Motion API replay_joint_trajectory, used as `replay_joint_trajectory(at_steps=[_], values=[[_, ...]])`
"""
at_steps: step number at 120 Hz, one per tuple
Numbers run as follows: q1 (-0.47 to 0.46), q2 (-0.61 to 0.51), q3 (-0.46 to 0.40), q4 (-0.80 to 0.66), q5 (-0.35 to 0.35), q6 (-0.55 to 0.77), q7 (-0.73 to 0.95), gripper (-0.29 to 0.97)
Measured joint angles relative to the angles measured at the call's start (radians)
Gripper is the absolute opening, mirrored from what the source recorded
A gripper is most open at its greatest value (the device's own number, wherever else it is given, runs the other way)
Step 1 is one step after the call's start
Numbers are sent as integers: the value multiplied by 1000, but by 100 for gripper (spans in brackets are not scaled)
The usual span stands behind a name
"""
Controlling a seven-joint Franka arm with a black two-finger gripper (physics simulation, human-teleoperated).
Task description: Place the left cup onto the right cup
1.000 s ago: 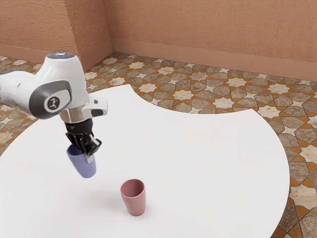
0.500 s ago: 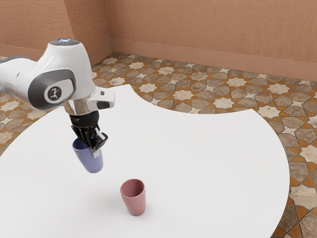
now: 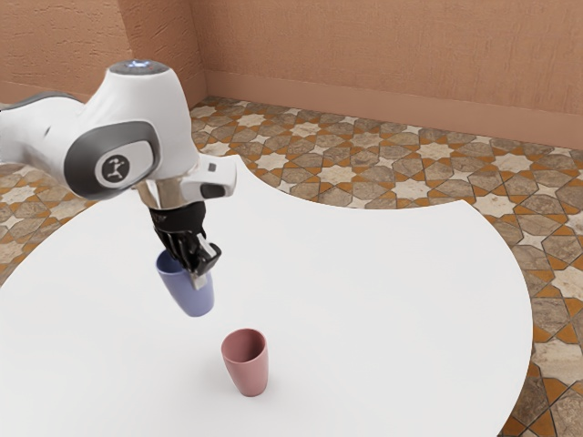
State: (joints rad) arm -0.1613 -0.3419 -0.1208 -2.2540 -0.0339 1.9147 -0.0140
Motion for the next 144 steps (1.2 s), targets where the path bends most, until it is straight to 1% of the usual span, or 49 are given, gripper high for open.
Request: replay_joint_trajectory(at_steps=[45, 69, 97, 144], values=[[0, 45, -42, 38, -15, 12, -1, -10], [-1, 91, -60, 56, -27, 24, -2, -10], [-2, 110, -80, 41, -42, 64, -3, -10], [-2, 109, -97, -15, -43, 143, -8, -10]])
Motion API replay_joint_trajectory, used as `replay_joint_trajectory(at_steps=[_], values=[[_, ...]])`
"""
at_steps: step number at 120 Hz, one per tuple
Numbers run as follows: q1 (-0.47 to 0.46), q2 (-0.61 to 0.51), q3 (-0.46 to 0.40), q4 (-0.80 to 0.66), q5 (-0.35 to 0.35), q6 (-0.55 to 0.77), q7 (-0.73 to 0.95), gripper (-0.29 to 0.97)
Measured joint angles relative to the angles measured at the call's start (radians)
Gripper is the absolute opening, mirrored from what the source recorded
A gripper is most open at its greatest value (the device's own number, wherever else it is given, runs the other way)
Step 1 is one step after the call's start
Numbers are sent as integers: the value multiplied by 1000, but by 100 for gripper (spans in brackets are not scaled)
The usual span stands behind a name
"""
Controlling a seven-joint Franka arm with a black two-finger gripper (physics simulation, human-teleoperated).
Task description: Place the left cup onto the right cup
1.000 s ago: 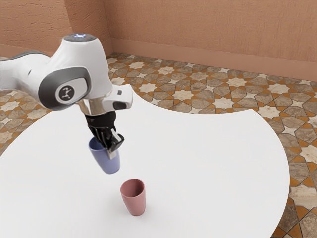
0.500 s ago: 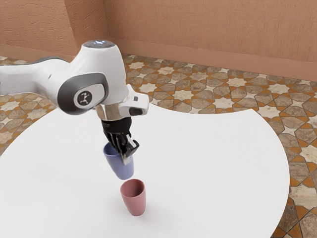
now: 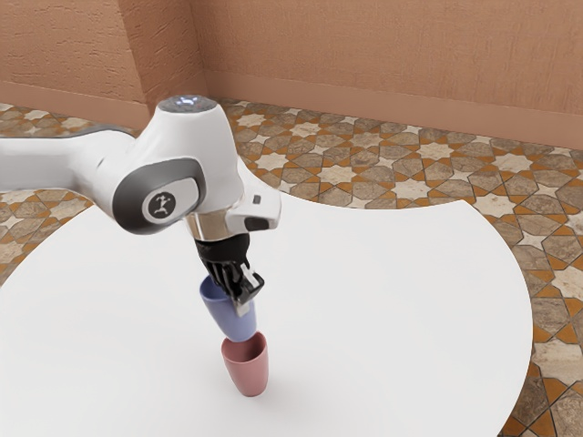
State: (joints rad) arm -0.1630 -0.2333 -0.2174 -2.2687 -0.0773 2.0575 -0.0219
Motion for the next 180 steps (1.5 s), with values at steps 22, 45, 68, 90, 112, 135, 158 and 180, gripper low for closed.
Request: replay_joint_trajectory(at_steps=[22, 45, 68, 90, 112, 135, 158, 180], values=[[0, 0, -5, -18, 1, 22, -2, -10], [0, -1, -20, -31, 3, 33, -4, -10], [0, 0, -23, -41, 11, 37, -7, -10], [0, 7, -23, -42, 16, 39, -12, -10], [0, 10, -23, -50, 27, 43, -18, -10], [0, 10, -22, -55, 34, 46, -24, -10], [0, 16, -22, -54, 54, 56, -30, -10], [0, 31, -22, -53, 62, 68, -36, -10]])
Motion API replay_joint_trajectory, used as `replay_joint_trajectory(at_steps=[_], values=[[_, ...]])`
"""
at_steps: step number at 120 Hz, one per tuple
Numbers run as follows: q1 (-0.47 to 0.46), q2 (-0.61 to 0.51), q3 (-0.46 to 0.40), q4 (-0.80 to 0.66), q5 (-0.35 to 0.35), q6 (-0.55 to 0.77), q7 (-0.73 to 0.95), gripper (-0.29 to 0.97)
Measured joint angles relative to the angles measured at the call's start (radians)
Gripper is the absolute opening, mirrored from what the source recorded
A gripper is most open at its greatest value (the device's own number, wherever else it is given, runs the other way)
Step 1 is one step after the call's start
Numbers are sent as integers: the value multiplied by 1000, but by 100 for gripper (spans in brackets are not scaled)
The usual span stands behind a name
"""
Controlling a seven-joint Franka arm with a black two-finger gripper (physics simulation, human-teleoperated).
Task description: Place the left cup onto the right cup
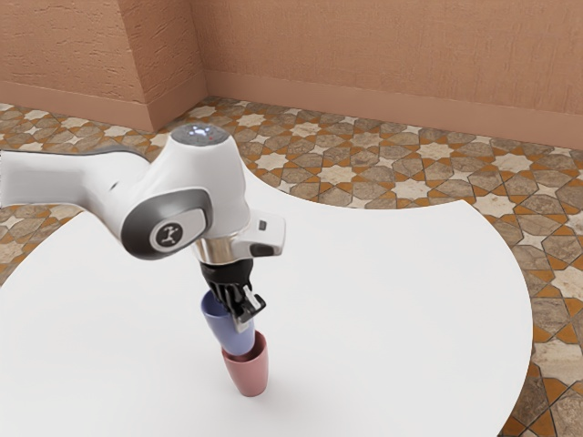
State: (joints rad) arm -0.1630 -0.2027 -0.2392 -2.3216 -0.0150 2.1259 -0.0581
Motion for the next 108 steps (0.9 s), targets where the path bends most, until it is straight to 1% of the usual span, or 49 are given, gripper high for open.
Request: replay_joint_trajectory(at_steps=[25, 33, 41, 58, 70, 87, 108], values=[[0, 12, 0, 0, 3, 17, -6, -10], [0, 14, 0, 0, 3, 20, -7, -8], [0, 14, 0, 0, 1, 22, -8, 1], [0, 16, -1, -2, -1, 29, -8, 30], [0, 16, -2, -2, -1, 34, -9, 44], [0, 14, -2, -2, -2, 36, -9, 56], [0, 7, -2, -1, -2, 35, -10, 63]])
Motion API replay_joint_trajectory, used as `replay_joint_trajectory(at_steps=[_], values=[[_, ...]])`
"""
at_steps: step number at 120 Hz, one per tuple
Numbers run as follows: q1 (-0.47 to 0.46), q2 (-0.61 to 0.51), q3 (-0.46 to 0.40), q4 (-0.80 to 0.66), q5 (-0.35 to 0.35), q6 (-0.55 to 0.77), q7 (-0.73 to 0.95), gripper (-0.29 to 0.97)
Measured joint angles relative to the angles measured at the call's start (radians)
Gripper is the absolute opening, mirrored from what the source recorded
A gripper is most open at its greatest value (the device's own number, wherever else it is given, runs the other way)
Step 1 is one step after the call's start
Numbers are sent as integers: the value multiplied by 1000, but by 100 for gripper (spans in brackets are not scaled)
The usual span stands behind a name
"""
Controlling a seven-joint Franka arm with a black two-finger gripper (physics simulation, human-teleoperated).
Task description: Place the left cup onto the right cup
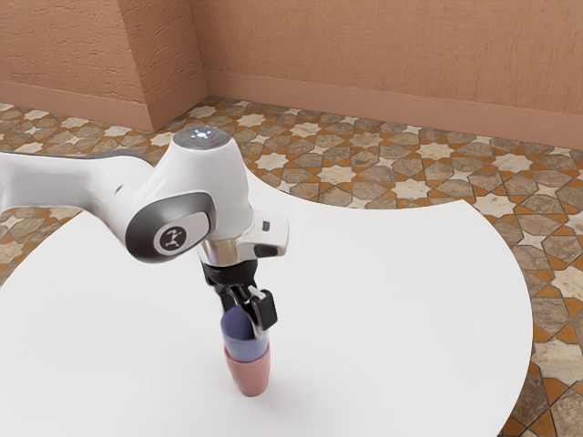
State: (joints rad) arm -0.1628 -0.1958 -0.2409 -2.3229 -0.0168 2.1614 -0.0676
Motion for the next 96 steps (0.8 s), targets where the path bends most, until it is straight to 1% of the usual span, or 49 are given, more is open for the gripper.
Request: replay_joint_trajectory(at_steps=[29, 69, 96], values=[[0, -36, 0, 16, 0, -25, 1, 66], [1, -44, 7, 101, -1, -134, 7, 68], [3, -28, 68, 169, -2, -195, 11, 68]])
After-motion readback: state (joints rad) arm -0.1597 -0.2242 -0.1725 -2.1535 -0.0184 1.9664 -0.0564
